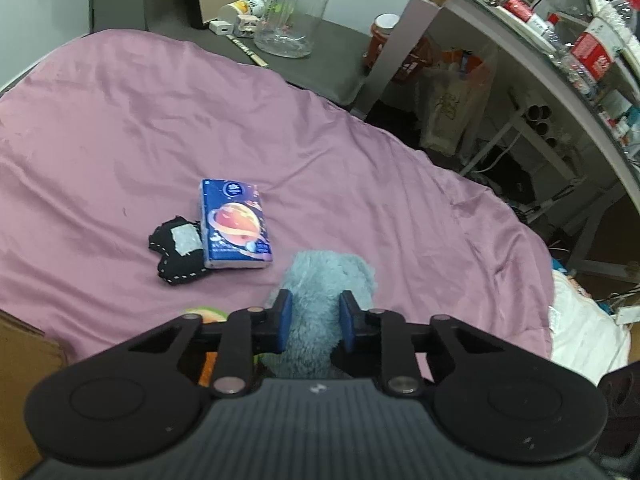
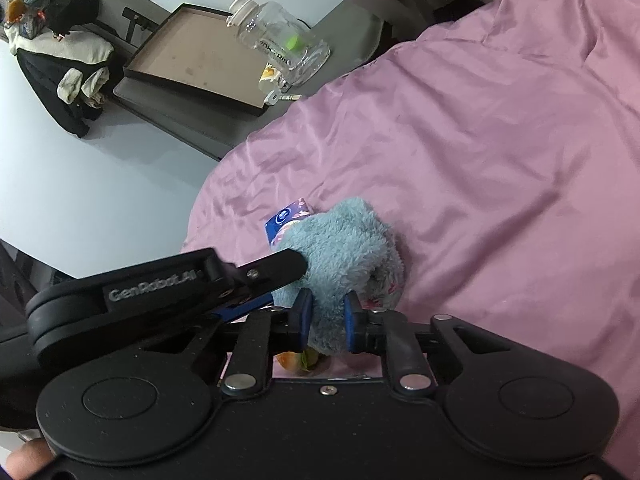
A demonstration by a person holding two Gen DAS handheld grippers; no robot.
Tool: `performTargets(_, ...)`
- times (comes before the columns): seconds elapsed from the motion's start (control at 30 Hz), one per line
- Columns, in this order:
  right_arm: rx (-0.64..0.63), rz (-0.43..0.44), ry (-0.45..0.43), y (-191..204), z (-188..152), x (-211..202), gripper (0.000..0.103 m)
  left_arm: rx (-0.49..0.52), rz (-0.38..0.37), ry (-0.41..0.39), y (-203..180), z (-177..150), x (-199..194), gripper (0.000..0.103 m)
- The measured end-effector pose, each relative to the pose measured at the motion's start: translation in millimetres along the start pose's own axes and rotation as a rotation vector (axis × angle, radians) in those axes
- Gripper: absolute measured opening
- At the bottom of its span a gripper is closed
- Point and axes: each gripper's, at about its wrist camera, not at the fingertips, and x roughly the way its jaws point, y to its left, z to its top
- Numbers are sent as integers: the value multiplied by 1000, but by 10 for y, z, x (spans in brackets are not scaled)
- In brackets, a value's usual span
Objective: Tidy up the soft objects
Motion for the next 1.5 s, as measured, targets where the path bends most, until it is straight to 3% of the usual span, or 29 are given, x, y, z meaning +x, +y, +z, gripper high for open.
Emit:
performTargets(0.27, -91, 0, -13, 79, -52, -325, 5, -21, -72, 13, 2, -173, -259, 9)
performTargets(0.6, -71, -99, 22, -72, -199, -647, 0, -24, -90, 47, -43, -498, -419, 10)
performTargets(0.8, -37, -97, 12, -143, -204, -660, 0, -28, -103, 39, -79, -508, -417, 14)
performTargets(0.9, -1, -89, 22, -204, -190, -620, 0, -26, -92, 32, -87, -446, -397, 27)
performTargets(0.97, 49, -69, 30, -265, -168, -602, 10, -22, -89, 22, -105, -407, -363, 41)
performTargets(1.07, 113, -37, 23, -370, -144, -585, 22, -6, -96, 23, -134, -354, -258, 49)
performTargets(1.23, 231, 23, 14, -561, -115, -533, 22, -16, -93, 42, -94, -373, -49, 49)
performTargets(1.33, 299, 55, 4, -665, -88, -506, 26, -32, -144, 42, -84, -409, 28, 50)
performTargets(1.37, 321, 57, -2, -702, -83, -499, 31, -32, -158, 42, -96, -421, 52, 50)
performTargets(1.5, 348, 31, -13, -772, -63, -464, 32, -59, -192, 43, -113, -459, 146, 50)
